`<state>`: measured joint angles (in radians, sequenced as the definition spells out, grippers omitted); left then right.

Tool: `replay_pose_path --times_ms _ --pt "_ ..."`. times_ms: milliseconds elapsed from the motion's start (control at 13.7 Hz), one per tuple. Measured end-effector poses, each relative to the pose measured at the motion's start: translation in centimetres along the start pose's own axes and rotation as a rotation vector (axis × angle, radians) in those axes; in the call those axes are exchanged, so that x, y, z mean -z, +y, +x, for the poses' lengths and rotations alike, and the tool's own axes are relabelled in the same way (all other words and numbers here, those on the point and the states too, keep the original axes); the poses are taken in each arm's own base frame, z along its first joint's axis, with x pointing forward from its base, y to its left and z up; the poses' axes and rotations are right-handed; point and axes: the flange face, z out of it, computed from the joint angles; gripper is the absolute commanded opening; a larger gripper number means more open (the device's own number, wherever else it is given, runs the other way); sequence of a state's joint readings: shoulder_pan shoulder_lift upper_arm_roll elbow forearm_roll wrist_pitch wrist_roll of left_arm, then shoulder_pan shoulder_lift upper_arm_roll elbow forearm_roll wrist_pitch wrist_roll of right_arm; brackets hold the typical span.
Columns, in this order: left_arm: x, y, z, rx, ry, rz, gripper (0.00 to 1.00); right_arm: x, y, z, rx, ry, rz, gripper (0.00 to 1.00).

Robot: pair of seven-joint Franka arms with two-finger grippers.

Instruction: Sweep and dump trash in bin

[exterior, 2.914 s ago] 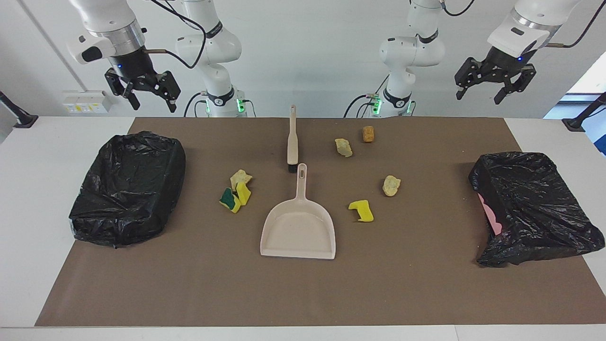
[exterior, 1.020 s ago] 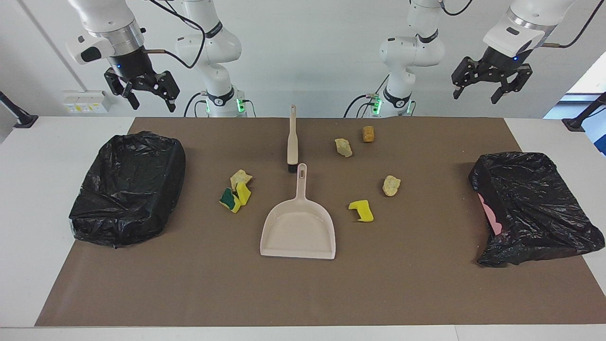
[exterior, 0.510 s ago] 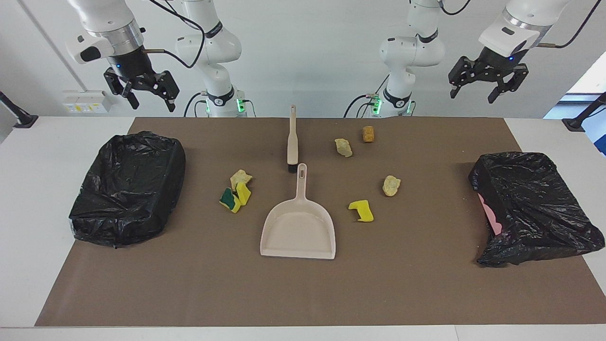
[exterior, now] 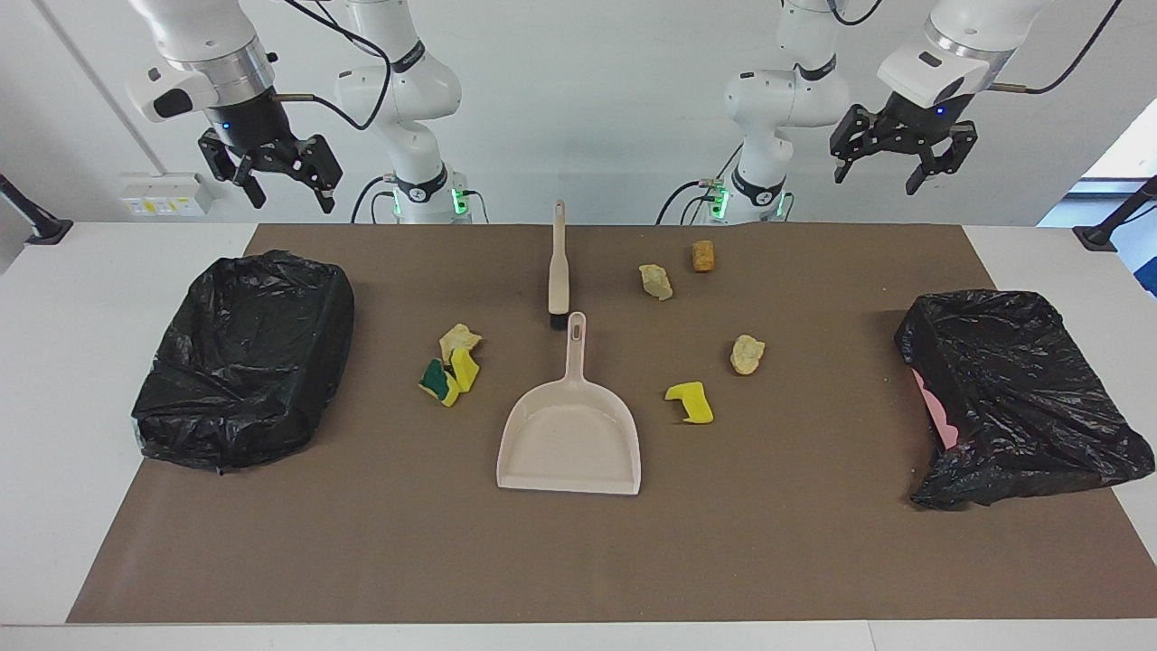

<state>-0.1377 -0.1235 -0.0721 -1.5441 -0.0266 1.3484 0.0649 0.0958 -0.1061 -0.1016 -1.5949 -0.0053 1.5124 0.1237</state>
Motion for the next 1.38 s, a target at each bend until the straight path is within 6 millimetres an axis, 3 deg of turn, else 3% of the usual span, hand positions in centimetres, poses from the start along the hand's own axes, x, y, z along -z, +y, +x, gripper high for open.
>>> replay_pose_path --times_ms 874,1384 --pt "-4.3 9.3 0.6 0.028 -0.010 0.018 1.00 -0.2 0.2 0.0 -0.004 -0.004 0.000 1.00" --pt "-8.2 15.6 0.5 0.058 0.006 0.024 1.00 -0.2 0.4 0.0 -0.007 -0.005 -0.001 1.00"
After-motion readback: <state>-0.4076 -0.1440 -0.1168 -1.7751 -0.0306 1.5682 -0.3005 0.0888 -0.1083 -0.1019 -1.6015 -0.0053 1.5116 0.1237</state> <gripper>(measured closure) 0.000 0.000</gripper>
